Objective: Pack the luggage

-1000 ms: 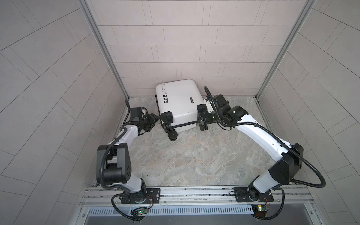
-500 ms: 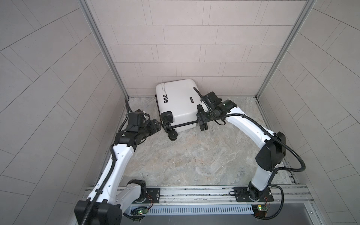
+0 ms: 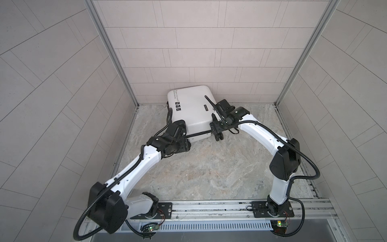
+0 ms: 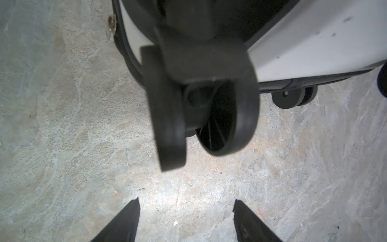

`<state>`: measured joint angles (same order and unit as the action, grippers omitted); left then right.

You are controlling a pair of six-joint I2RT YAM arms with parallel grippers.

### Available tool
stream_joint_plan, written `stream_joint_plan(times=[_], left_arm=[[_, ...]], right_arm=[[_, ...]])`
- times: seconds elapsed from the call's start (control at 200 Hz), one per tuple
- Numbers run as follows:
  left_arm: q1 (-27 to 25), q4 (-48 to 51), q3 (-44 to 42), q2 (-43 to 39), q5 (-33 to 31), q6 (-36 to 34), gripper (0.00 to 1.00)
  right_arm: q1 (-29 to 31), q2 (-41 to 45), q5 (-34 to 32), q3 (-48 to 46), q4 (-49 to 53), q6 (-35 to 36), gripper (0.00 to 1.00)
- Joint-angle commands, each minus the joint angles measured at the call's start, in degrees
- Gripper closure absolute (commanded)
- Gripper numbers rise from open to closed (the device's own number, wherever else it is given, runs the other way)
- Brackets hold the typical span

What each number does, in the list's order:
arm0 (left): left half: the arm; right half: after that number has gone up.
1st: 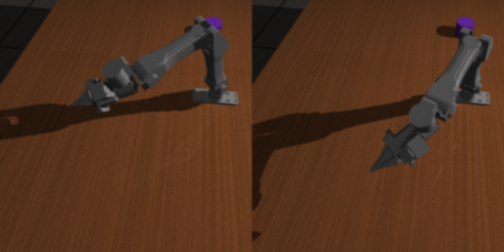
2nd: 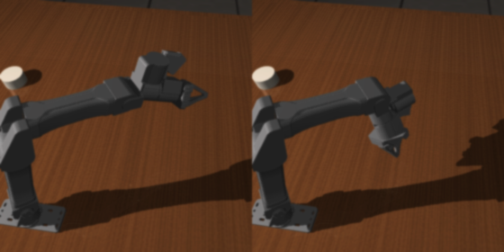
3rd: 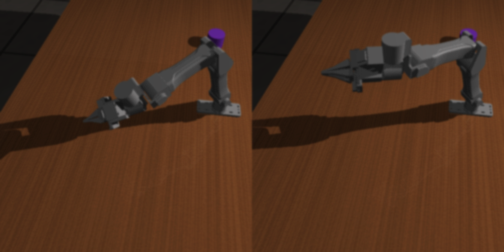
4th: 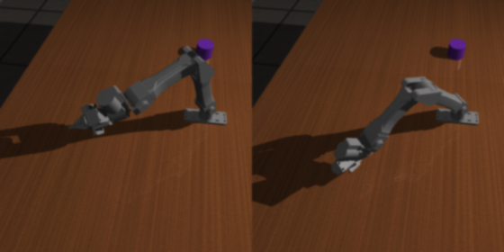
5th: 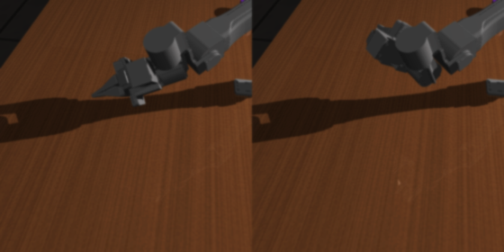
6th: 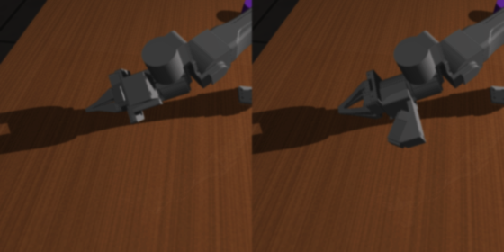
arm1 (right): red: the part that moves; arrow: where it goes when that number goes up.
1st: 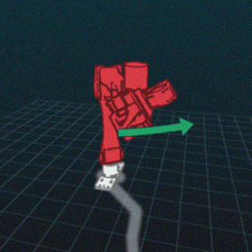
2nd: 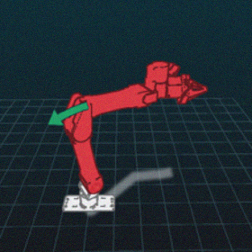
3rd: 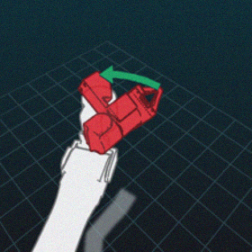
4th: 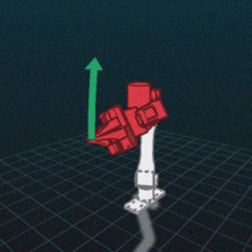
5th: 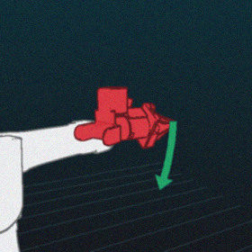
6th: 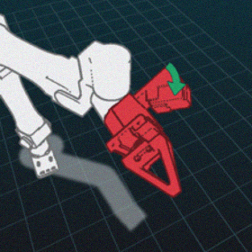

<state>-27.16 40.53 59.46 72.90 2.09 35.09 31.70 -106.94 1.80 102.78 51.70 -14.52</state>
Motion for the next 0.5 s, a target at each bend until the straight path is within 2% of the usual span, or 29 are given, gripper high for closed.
stream_joint_plan(times=[0.0, 0.495], left_arm=[[-0.37, -0.17, 4.46, 2.05, -4.18, -1.36, 0.24], [-0.42, 0.50, 9.13, 8.97, -11.49, -4.59, 0.27]], right_arm=[[-0.02, -0.73, -1.43, 1.37, 1.29, 0.37, 0.08], [-0.02, -2.22, -1.98, 4.18, 2.00, 1.07, 0.17]])
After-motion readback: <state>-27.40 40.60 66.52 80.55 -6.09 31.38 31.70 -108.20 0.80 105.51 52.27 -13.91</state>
